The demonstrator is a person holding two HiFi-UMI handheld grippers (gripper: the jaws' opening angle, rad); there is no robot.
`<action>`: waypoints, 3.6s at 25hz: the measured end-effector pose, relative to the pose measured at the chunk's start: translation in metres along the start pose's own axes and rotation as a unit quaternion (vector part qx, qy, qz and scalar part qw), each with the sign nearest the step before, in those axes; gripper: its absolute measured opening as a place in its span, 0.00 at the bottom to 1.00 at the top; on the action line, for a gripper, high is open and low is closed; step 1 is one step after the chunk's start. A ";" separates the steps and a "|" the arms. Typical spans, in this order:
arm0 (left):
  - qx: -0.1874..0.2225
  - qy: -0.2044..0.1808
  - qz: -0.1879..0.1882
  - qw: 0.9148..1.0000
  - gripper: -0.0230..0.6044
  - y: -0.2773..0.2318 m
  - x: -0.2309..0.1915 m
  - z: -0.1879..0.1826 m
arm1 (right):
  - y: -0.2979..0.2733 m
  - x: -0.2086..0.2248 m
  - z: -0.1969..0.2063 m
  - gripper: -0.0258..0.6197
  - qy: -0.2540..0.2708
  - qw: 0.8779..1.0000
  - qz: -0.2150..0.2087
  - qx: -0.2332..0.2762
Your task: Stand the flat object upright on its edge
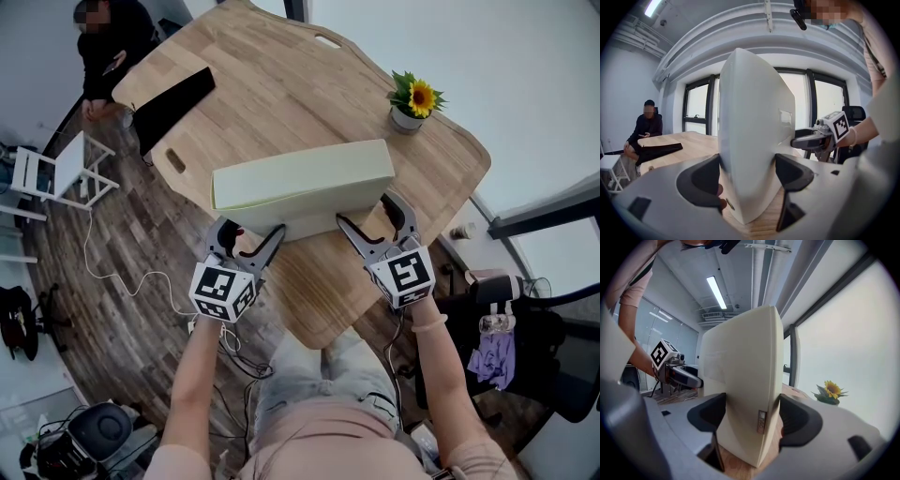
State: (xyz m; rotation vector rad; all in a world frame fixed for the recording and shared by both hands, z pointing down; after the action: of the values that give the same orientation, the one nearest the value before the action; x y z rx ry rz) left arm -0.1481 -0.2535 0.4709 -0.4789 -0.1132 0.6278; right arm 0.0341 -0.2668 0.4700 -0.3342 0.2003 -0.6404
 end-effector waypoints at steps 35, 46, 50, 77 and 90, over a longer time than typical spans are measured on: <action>-0.038 0.032 -0.039 0.998 0.57 0.011 0.008 0.004 | 0.006 -0.002 -0.007 0.60 -0.004 0.999 -0.037 0.011; -0.044 0.038 -0.041 0.997 0.57 0.016 0.009 0.000 | 0.009 -0.004 -0.011 0.62 -0.002 0.999 -0.043 0.019; -0.043 0.038 -0.045 0.997 0.57 0.019 0.011 0.001 | 0.012 -0.004 -0.012 0.62 0.001 0.999 -0.043 0.024; -0.042 0.048 -0.056 0.996 0.57 0.055 0.023 0.011 | 0.046 -0.015 -0.013 0.60 -0.012 0.999 -0.015 0.032; -0.040 0.039 -0.052 0.997 0.56 0.077 0.038 0.009 | 0.069 -0.027 -0.014 0.51 -0.017 1.000 -0.002 0.027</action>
State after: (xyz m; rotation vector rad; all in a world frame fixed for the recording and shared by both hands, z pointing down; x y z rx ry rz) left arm -0.1610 -0.1739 0.4415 -0.5700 -0.0896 0.5033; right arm 0.0469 -0.2022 0.4337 -0.2940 0.1500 -0.6426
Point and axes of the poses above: the fingertips, and each gripper's own axes: y backward along the fingers, x to its right, z out of its underside, the point moved 2 cm from there along y, backward along the fingers, and after that the axes turned 9 degrees about -x, right-handed, at the moved point
